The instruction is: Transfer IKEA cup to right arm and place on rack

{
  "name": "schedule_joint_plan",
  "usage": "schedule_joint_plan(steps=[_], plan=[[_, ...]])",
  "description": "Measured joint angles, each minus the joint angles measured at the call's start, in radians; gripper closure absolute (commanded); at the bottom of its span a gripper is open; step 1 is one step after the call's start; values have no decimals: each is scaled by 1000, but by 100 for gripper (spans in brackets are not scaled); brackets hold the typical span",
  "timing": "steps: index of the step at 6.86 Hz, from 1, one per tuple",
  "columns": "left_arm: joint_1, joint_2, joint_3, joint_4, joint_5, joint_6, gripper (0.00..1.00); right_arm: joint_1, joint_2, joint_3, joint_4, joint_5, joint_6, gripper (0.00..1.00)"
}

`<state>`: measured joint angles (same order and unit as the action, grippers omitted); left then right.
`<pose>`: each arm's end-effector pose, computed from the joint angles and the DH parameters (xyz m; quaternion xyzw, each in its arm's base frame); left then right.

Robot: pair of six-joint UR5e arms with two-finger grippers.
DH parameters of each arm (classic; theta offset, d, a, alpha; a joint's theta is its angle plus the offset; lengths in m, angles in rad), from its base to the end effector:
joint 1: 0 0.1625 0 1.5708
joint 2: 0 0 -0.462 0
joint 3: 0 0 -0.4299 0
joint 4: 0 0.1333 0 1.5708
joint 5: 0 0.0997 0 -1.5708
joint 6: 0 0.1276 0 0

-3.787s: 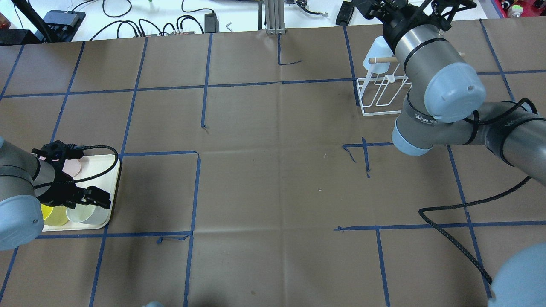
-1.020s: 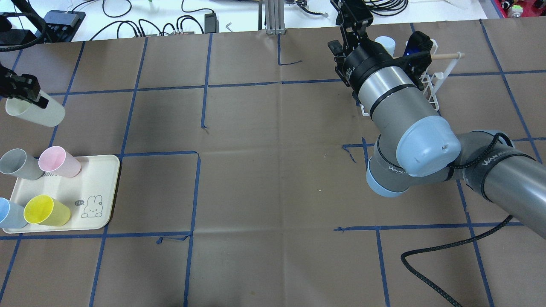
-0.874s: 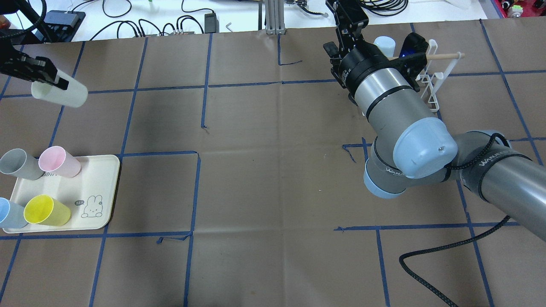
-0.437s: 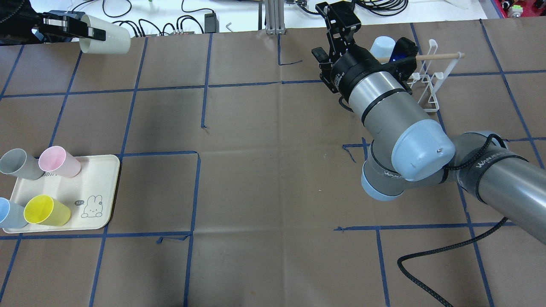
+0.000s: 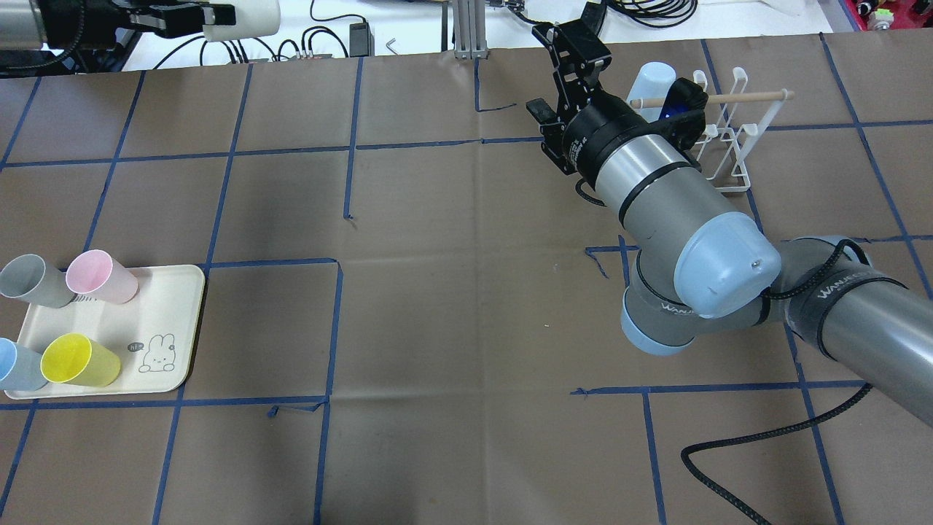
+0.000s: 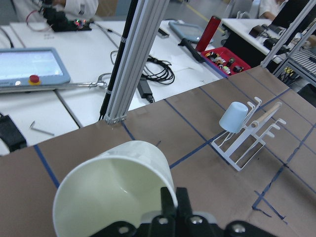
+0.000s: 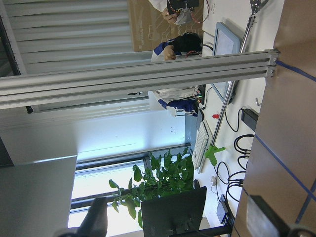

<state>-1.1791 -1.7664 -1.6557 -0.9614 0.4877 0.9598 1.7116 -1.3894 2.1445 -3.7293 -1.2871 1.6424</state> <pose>0.0080 -0.6638 0.4723 -0.3179 -0.7878 0.4275 0.3090 0.2423 -0.5048 0.4002 0.4491 0.6151 -0.3174 0.5650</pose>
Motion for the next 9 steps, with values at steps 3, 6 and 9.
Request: schedule_joint_plan(steps=[3,6,9], plan=[[-87,-96,-131,453,-130,-1,100,0,-3,2,27,0,5,0],[-138,-141,-318,946,-175,-224,99,-1,17,-17,46,-3,1,0],[-233,-123,-365,1055,-174,-297,99,4,62,-41,57,-3,-3,0]])
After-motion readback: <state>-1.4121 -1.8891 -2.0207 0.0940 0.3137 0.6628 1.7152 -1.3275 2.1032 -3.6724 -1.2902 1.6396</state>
